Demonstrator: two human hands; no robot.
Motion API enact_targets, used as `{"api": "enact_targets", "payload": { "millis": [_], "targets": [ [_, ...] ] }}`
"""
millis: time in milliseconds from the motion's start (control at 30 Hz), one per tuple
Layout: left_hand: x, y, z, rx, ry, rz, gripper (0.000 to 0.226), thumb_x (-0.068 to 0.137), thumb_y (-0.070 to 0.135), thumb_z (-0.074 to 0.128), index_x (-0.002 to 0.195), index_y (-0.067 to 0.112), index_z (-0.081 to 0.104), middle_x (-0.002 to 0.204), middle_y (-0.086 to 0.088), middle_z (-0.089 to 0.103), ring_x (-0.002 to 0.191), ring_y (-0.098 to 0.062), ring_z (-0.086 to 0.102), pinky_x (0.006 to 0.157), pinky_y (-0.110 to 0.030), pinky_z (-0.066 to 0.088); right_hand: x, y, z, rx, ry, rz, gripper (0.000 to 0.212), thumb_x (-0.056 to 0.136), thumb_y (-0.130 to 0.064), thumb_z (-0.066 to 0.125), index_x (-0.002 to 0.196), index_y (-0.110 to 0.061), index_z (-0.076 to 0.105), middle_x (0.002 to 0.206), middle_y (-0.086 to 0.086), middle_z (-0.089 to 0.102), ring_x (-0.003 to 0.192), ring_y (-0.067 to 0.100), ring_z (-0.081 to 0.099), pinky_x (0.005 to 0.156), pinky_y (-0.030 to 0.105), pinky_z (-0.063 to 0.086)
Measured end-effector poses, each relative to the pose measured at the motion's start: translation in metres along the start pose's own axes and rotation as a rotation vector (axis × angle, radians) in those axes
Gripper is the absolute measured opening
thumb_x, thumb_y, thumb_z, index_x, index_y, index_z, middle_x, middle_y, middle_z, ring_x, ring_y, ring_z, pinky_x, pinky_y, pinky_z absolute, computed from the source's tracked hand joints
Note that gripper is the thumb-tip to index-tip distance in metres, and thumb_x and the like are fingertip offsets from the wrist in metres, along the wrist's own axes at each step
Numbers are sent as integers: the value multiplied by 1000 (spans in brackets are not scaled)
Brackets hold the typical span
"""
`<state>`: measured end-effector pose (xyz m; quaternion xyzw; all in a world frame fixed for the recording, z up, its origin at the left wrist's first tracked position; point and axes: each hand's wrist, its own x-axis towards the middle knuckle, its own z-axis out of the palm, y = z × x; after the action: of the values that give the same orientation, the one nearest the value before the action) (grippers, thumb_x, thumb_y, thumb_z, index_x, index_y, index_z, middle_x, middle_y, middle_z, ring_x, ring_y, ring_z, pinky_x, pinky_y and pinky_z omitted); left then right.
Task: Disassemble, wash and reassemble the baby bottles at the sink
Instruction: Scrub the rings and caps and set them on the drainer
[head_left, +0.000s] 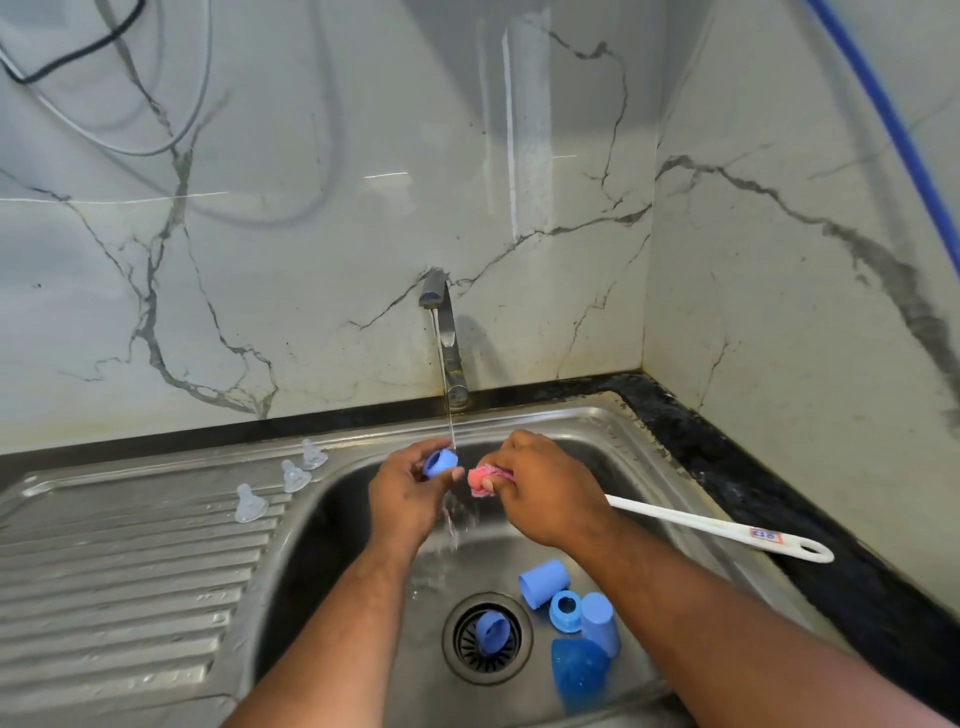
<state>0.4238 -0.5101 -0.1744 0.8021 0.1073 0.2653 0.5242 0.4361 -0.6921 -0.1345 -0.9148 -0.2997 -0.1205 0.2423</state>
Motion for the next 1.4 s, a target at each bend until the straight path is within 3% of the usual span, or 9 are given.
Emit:
{"api": "enact_targets", "payload": {
  "millis": [233, 367, 533, 667, 800, 900, 1067, 1233, 1400],
  "targets": [
    [-20, 13, -45, 117, -59, 23, 43, 75, 12, 89, 114, 15, 72, 100, 5, 71, 90, 0, 65, 87, -16, 54, -15, -21, 0, -4, -58, -70, 23, 102, -34, 54, 118, -39, 70, 109, -10, 52, 105, 11, 50, 84, 31, 49],
    [-28, 1, -110, 213, 77, 56, 34, 76, 17, 89, 107, 20, 76, 99, 4, 75, 87, -4, 68, 77, -6, 46, -21, -37, 5, -27, -111, -131, 24, 102, -35, 53, 120, -38, 69, 110, -11, 51, 108, 8, 48, 84, 30, 49],
    [-34, -31, -180, 326, 316, -22, 43, 72, 6, 89, 112, 15, 75, 104, -5, 73, 95, -23, 68, 90, -28, 50, -23, -48, 14, -99, -154, -189, 26, 103, -38, 51, 123, -38, 67, 111, -13, 50, 110, 8, 47, 85, 31, 50],
    [-29, -45, -195, 253, 307, -221, 65, 73, -6, 83, 132, 10, 61, 107, -4, 68, 99, -23, 65, 93, -27, 47, -21, -40, 19, -129, -187, -192, 27, 103, -40, 51, 125, -38, 66, 109, -14, 49, 107, 7, 47, 85, 31, 50],
    [-16, -53, -199, 326, 287, -271, 77, 71, -2, 86, 140, 12, 55, 120, -9, 71, 111, -27, 66, 105, -37, 49, -16, -33, 18, -100, -198, -199, 27, 102, -39, 54, 126, -41, 66, 109, -16, 51, 102, 2, 44, 83, 25, 45],
    [-12, -52, -200, 375, 260, -295, 80, 70, 8, 91, 140, 15, 54, 124, -7, 68, 114, -28, 63, 103, -39, 49, -13, -28, 14, -31, -180, -204, 25, 100, -37, 59, 122, -42, 69, 105, -16, 53, 95, 0, 46, 82, 22, 43],
    [-8, -36, -196, 414, 288, -139, 79, 68, 24, 94, 138, 14, 57, 128, -6, 67, 119, -28, 62, 104, -38, 48, -3, -16, 9, 22, -147, -165, 21, 97, -36, 64, 115, -43, 73, 101, -15, 57, 94, 4, 55, 86, 30, 50],
    [-11, -22, -174, 405, 290, 54, 48, 80, 21, 86, 124, 15, 66, 118, -3, 70, 114, -23, 64, 102, -40, 51, 0, -2, 3, 17, -190, -97, 23, 96, -42, 64, 117, -40, 74, 101, -13, 58, 96, 8, 57, 89, 30, 49],
    [-16, -16, -156, 366, 254, 169, 34, 83, 14, 83, 115, 15, 71, 103, 1, 73, 97, -13, 65, 92, -22, 47, 0, 5, 0, 21, -249, -4, 17, 98, -41, 63, 105, -37, 78, 87, -19, 55, 91, 8, 58, 86, 30, 50]
  ]
}}
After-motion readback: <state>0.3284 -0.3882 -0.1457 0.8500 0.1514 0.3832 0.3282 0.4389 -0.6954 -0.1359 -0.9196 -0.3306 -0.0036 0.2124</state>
